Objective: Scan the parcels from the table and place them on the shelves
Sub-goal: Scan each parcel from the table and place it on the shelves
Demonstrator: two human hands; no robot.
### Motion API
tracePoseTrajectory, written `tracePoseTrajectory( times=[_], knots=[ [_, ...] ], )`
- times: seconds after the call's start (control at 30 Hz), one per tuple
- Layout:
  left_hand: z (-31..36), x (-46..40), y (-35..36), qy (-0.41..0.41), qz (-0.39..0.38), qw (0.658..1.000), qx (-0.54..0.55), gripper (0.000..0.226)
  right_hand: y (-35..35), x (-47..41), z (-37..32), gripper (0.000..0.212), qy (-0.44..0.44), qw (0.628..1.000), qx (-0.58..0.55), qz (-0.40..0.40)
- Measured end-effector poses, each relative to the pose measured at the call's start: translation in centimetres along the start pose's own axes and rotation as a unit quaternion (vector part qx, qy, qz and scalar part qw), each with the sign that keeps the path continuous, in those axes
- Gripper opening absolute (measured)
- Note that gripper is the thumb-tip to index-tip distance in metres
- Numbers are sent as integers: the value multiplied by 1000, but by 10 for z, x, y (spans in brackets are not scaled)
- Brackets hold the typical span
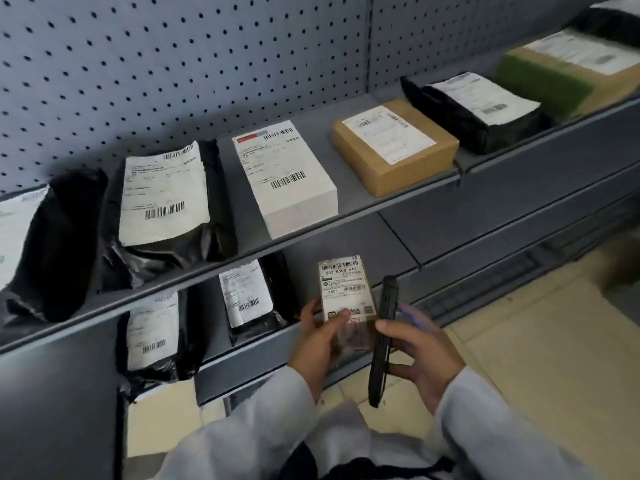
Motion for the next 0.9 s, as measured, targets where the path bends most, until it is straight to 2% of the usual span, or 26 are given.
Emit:
tracePoseTrajectory(
  times=[0.1,0.2,0.33,0.47,0.63,0.8,0.9],
  knots=[
    [-12,9,21,14,57,998,-12,42,-21,-8,-5,41,24,999,24,-34],
    [-28,16,31,17,125,991,-44,55,-38,-18,-1,32,50,997,33,-57],
    [-51,2,26,11,179,983,-39,62,-42,-36,7,36,81,993,27,-75],
    [-46,-38,15,16,184,983,-17,58,-25,-69,9,64,82,992,40,-83],
    [-26,-93,-4,42,182,981,-52,54,1,-127,16,75,76,992,44,-93],
    [-13,-122,-21,75,173,976,-106,53,17,-163,24,70,63,993,44,-92],
    [-4,-127,-26,80,153,980,-102,39,21,-175,24,44,59,994,25,-87]
  ],
)
Point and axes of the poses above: each hand's wrist, its own x-axis away from the middle knuckle, its own y-axis out of the palm, z = x × y, the point moved 10 cm from there along -x, towards the middle knuckle, and after that the axes turned 11 degrees about -x, right-handed, at the moved point
